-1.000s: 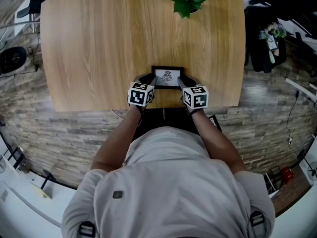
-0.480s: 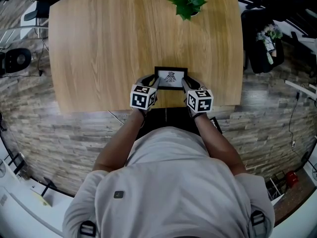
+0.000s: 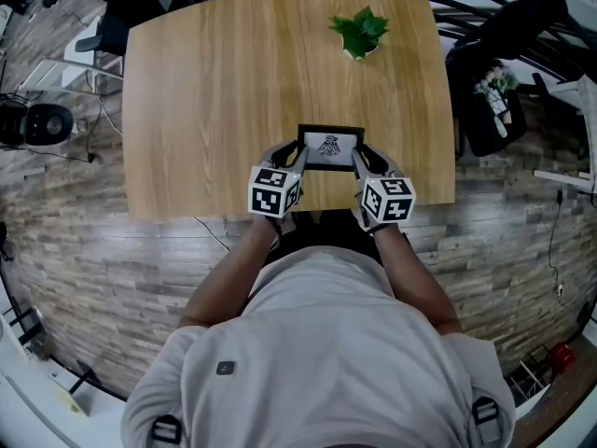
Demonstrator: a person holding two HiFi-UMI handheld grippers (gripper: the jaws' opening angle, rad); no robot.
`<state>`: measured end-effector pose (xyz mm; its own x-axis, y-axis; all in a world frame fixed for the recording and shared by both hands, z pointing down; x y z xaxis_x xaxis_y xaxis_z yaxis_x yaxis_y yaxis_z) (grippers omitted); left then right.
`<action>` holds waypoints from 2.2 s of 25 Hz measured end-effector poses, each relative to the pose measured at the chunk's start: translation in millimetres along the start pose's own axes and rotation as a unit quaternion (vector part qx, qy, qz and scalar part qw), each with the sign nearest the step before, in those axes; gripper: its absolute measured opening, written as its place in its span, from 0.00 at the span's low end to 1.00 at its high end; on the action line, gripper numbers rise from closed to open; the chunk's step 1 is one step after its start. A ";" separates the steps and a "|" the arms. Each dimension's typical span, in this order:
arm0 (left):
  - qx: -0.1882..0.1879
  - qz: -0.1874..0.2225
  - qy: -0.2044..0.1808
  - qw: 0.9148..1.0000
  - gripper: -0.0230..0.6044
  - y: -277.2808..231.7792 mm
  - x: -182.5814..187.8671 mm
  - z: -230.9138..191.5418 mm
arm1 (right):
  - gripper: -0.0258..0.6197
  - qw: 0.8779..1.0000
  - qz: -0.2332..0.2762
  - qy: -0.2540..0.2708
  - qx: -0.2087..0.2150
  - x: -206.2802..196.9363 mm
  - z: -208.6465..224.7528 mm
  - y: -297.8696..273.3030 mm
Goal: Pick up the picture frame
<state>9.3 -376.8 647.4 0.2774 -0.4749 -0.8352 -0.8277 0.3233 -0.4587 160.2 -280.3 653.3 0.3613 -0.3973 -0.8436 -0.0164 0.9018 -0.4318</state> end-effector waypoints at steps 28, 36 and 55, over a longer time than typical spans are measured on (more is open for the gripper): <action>-0.020 0.198 -0.094 0.975 0.18 97.4 143.7 23.2 | 0.18 0.973 0.207 0.103 0.008 147.5 -85.5 62.0; -0.027 0.187 -0.057 0.980 0.18 98.6 120.9 24.1 | 0.18 0.978 0.181 0.103 0.004 131.7 -84.7 67.1; 0.023 0.194 -0.062 0.979 0.18 92.8 89.0 152.4 | 0.18 0.977 0.181 0.094 0.061 115.4 -5.4 162.3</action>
<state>31.5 -264.3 484.3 0.0050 -0.2071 -0.9783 -0.8602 0.4980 -0.1098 194.2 -180.7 484.1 0.1748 -0.0624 -0.9826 0.0044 0.9980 -0.0626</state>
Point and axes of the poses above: the fingertips, and each gripper's own axes: y backward along the fingers, z to its right, x out of its top, the point moved 5 cm from there along y, backward along the fingers, and after that the axes turned 12 degrees about z, right-handed, at the moved point
